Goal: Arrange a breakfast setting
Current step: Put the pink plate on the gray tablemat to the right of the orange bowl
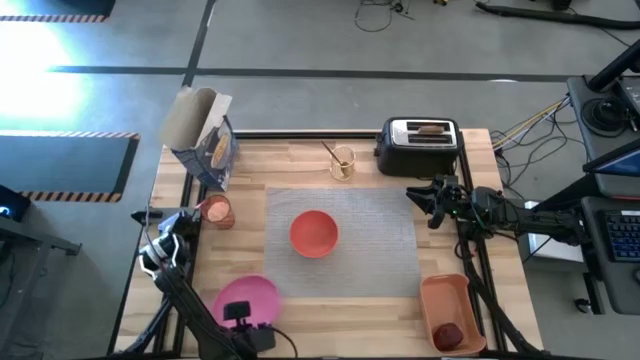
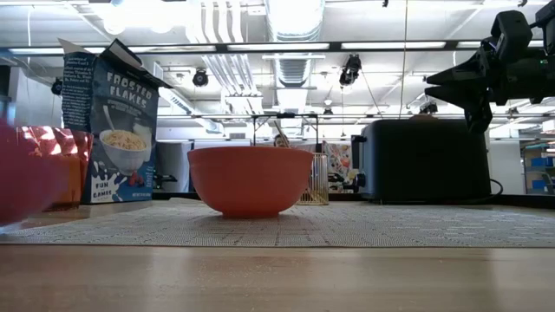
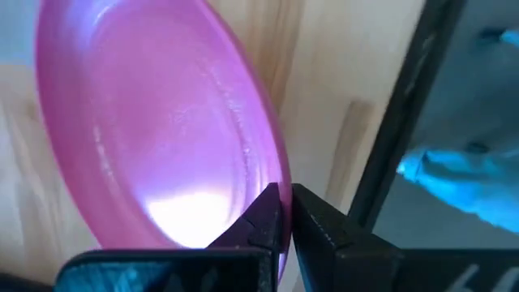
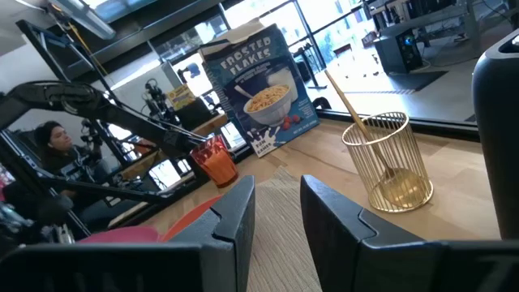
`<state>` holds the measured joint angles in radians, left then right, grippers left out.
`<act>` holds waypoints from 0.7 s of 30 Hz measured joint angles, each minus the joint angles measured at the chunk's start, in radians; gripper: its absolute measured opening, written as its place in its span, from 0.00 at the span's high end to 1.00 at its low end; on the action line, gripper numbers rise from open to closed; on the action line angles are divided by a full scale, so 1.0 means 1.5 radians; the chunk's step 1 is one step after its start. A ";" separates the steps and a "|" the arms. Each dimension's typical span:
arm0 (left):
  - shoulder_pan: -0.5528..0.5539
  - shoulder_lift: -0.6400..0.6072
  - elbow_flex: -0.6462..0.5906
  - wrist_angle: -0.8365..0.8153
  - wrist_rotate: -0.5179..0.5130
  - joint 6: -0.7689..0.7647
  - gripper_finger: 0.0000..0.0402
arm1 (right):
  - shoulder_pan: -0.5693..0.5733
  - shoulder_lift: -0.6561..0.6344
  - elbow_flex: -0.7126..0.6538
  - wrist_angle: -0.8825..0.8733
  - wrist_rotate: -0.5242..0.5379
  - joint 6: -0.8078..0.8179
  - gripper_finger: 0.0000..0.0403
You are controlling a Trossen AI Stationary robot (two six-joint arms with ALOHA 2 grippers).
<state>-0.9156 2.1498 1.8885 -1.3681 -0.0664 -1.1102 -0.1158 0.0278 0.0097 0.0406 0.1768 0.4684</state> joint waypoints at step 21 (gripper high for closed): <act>0.048 0.000 0.175 0.058 -0.202 0.436 1.00 | 0.000 0.000 0.000 0.000 0.000 0.000 0.77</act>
<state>-0.8431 2.1498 2.1515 -1.2813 -0.3690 -0.4568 -0.1158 0.0280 0.0097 0.0406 0.1768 0.4684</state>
